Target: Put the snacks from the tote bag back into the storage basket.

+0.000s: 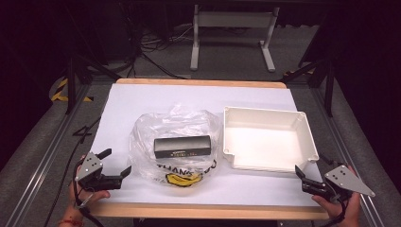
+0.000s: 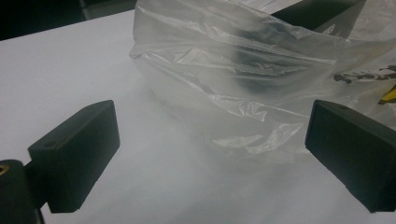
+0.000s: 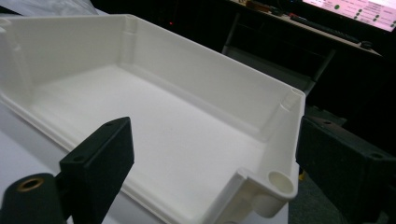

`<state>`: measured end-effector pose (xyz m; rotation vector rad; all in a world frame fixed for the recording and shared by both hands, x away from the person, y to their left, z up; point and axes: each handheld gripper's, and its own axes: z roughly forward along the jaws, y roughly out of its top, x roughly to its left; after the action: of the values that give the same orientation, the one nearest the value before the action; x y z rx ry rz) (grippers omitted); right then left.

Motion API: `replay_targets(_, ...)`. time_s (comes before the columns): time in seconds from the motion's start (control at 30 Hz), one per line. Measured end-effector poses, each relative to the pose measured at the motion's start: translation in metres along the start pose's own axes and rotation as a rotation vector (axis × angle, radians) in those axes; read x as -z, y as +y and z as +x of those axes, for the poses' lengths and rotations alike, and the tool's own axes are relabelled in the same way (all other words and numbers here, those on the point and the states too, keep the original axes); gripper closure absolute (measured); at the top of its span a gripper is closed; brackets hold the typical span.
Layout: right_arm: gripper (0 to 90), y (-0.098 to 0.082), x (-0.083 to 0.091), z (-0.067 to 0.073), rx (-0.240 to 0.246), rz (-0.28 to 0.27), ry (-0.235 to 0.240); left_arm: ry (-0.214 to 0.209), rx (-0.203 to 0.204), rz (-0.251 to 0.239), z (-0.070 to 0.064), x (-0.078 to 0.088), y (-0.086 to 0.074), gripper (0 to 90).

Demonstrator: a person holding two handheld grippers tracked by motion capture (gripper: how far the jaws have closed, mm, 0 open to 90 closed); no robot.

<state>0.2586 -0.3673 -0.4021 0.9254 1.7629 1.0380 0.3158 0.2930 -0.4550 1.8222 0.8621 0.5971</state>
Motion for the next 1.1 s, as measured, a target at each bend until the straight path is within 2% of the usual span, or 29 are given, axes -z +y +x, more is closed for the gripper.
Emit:
replay_targets(0.07, 14.0, 0.005, 0.001, -0.001, -0.003, -0.008, 0.04, 0.003, -0.003, 0.0, 0.0, 0.001, -0.001, 4.1)
replay_targets(0.17, 16.0, 0.01, -0.001, -0.002, -0.003, -0.011, 0.065, 0.006, 0.0, -0.001, 0.0, 0.002, 0.0, 4.1)
replay_targets(0.2, 17.3, 0.014, -0.002, -0.002, -0.002, -0.005, 0.088, 0.003, 0.0, 0.002, 0.0, 0.001, 0.0, 4.2)
replay_targets(0.3, 18.4, 0.023, -0.003, -0.001, 0.014, 0.008, 0.106, 0.003, -0.005, 0.01, -0.001, 0.0, -0.001, 4.2)
replay_targets(0.33, 19.4, 0.026, -0.004, 0.0, 0.026, 0.008, 0.095, 0.003, -0.005, 0.01, -0.001, 0.0, -0.001, 4.2)
replay_targets(0.43, 19.2, 0.034, -0.009, 0.003, 0.051, 0.008, 0.103, 0.002, 0.0, 0.007, 0.0, 0.0, -0.001, 4.3)
replay_targets(0.57, 18.2, 0.041, -0.015, 0.005, 0.058, 0.01, 0.118, 0.009, -0.002, 0.01, 0.0, 0.0, -0.001, 4.3)
replay_targets(0.67, 13.5, 0.052, -0.027, 0.008, 0.009, 0.019, 0.186, 0.01, -0.002, 0.016, -0.001, -0.001, -0.001, 4.4)
replay_targets(0.7, 13.4, 0.056, -0.03, 0.01, 0.017, 0.026, 0.202, 0.012, -0.004, 0.017, -0.001, -0.001, -0.001, 4.4)
replay_targets(0.8, 15.5, 0.074, -0.043, 0.024, 0.1, 0.021, 0.224, 0.015, -0.005, 0.02, -0.001, -0.001, -0.001, 4.5)
replay_targets(0.87, 16.2, 0.077, -0.046, 0.027, 0.101, 0.018, 0.236, 0.015, -0.006, 0.021, -0.001, -0.002, -0.001, 4.5)
replay_targets(0.97, 18.2, 0.09, -0.064, 0.04, 0.101, 0.02, 0.287, 0.012, -0.005, 0.019, -0.001, -0.002, -0.001, 4.5)
replay_targets(1.1, 21.6, 0.105, -0.083, 0.056, 0.14, 0.005, 0.3, 0.013, -0.003, 0.015, 0.0, -0.001, -0.001, 4.6)
